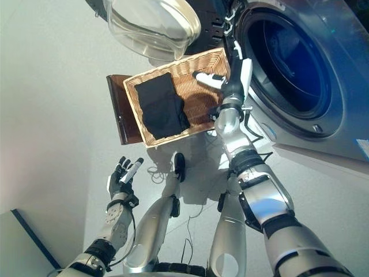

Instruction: Pick up the clothes and place them into the washing machine

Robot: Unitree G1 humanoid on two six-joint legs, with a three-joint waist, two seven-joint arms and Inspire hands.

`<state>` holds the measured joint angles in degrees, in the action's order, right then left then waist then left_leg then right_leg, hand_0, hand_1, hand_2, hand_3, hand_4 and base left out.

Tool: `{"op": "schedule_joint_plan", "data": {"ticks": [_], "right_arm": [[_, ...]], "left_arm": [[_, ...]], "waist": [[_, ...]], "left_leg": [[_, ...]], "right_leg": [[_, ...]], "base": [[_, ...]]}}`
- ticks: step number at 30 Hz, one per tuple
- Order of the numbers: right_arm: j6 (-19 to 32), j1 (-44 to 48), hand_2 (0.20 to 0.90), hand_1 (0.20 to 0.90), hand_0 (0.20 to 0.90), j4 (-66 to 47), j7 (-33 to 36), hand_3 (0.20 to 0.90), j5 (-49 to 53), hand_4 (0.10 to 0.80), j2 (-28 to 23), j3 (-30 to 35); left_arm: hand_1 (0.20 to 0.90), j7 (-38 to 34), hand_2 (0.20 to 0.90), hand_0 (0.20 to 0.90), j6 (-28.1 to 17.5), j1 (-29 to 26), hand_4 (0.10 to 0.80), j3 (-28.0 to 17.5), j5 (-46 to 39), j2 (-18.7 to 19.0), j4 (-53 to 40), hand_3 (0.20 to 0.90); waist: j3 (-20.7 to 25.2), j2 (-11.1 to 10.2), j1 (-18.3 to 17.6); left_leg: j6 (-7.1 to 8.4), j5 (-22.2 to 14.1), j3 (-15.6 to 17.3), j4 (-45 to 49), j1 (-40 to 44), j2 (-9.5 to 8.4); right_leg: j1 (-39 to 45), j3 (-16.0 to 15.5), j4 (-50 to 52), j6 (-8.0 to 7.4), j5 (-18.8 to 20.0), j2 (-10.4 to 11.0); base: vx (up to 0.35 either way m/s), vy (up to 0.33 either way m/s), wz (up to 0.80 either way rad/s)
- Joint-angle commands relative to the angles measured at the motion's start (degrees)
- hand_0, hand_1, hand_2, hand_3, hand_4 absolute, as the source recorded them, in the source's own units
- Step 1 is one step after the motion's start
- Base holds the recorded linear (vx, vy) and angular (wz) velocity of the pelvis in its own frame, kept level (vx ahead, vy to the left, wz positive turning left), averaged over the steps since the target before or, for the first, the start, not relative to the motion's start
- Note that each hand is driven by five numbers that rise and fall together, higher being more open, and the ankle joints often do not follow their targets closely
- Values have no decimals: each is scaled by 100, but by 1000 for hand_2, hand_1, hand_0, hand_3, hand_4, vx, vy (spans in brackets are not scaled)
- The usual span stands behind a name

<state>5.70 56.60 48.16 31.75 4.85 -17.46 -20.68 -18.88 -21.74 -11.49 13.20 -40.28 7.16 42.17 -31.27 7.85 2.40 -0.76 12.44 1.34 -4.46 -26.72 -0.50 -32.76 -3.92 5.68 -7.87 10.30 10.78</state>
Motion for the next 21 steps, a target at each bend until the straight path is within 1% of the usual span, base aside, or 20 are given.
{"op": "schedule_joint_plan", "data": {"ticks": [1, 11, 13, 21], "right_arm": [[241, 477, 900, 900, 900, -497, -71, 900, -492, 800, -9, -128], [152, 339, 900, 900, 900, -134, -413, 900, -752, 800, 339, -491], [144, 314, 900, 900, 900, 167, -512, 900, -732, 800, 570, -578], [155, 411, 900, 900, 900, 675, -604, 900, -490, 800, 916, -665]], "left_arm": [[900, -185, 900, 900, -406, 184, 800, -354, 190, 348, -261, 900], [900, -217, 900, 900, -369, 119, 800, -374, 283, 333, -190, 900], [900, -225, 900, 900, -366, 51, 800, -376, 292, 325, -81, 900], [900, -279, 900, 900, -402, -14, 800, -369, 298, 416, -155, 900]], "waist": [[148, -128, 95], [148, -194, 129], [147, -210, 152], [147, -198, 249]], "left_leg": [[442, -117, 165, 292, -479, 108], [458, -88, 140, 259, -511, 132], [464, -73, 123, 244, -540, 148], [480, -24, 84, 195, -626, 158]], "right_leg": [[-85, 520, 800, 142, -888, -42], [-128, 488, 813, 147, -892, -64], [-156, 464, 812, 144, -888, -62], [-227, 393, 795, 143, -871, -68]], "base": [[0, 0, 0], [1, 0, 1], [0, 0, 0], [-3, 4, 5]]}}
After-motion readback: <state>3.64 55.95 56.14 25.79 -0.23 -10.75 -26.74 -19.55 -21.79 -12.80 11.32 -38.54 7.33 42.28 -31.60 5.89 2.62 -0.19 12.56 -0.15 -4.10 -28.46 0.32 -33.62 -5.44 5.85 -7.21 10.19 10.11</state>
